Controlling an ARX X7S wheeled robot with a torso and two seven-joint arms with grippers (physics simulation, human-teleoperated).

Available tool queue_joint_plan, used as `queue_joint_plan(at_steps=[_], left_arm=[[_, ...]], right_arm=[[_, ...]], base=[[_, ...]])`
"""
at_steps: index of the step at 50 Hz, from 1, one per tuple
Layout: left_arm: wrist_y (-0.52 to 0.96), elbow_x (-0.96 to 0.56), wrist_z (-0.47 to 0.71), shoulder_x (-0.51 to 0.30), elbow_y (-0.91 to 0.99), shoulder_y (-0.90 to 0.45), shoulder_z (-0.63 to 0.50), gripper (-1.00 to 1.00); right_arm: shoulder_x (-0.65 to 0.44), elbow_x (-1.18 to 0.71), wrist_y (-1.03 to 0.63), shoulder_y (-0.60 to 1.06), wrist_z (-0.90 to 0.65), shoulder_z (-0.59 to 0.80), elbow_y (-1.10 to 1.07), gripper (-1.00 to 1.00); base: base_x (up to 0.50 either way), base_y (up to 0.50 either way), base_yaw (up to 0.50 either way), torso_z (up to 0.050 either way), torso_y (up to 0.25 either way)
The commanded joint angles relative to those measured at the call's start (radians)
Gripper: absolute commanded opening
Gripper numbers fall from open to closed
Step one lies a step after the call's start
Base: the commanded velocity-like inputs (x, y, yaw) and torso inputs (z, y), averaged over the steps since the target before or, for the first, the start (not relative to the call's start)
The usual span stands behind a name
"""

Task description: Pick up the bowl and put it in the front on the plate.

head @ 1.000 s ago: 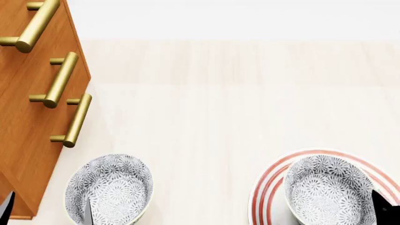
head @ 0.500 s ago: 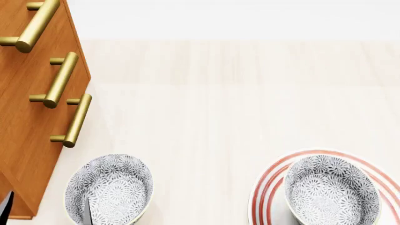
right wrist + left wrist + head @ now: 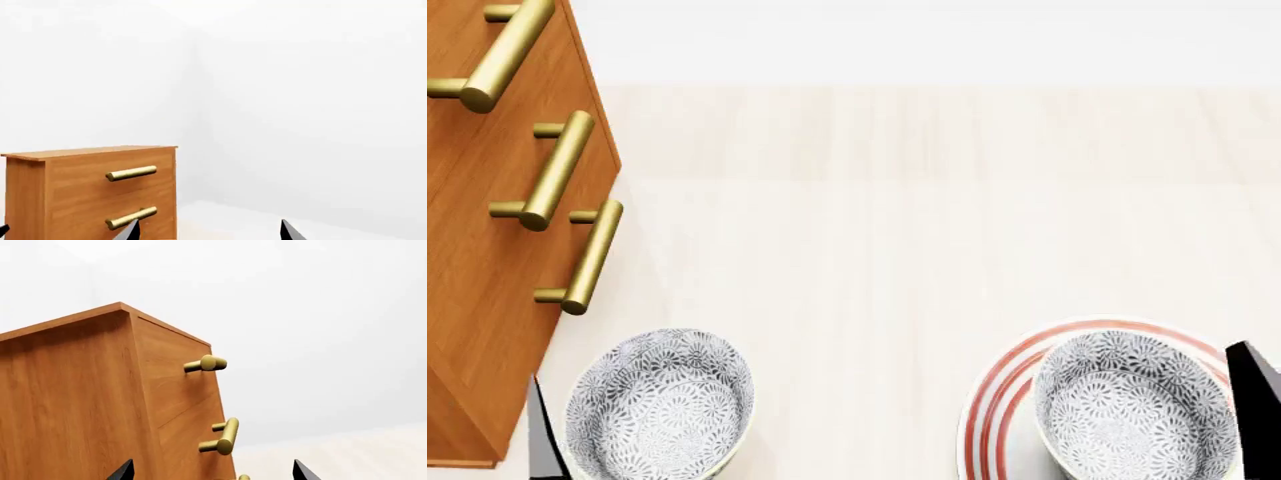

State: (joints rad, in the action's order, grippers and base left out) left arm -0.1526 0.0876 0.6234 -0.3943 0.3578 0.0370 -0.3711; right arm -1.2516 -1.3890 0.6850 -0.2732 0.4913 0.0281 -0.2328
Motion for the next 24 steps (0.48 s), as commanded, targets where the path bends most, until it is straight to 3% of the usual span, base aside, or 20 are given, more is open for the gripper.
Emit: queue_joint_plan(at_steps=[1, 7, 15, 24], left_arm=[[-0.001, 0.012, 0.019, -0.007, 0.043, 0.010, 0.048, 1.00], [-0.010, 0.021, 0.033, -0.013, 0.063, 0.023, 0.059, 1.00], [-0.040, 0.053, 0.083, -0.025, 0.137, 0.057, 0.107, 1.00], [-0.098, 0.063, 0.128, -0.075, 0.210, 0.113, 0.196, 1.00]], right_arm=[[0.104, 0.132, 0.098, -0.063, 0.102, -0.002, -0.117, 1.00], [0.194, 0.237, 0.054, 0.025, 0.115, 0.093, -0.089, 1.00], [0.233, 0.217, 0.041, 0.060, 0.109, 0.117, -0.134, 1.00], [0.384, 0.190, -0.007, 0.162, 0.106, 0.217, -0.125, 1.00]], base=[[0.00, 0.00, 0.00, 0.000, 0.000], [0.00, 0.00, 0.00, 0.000, 0.000], [0.00, 0.00, 0.00, 0.000, 0.000], [0.00, 0.00, 0.00, 0.000, 0.000]])
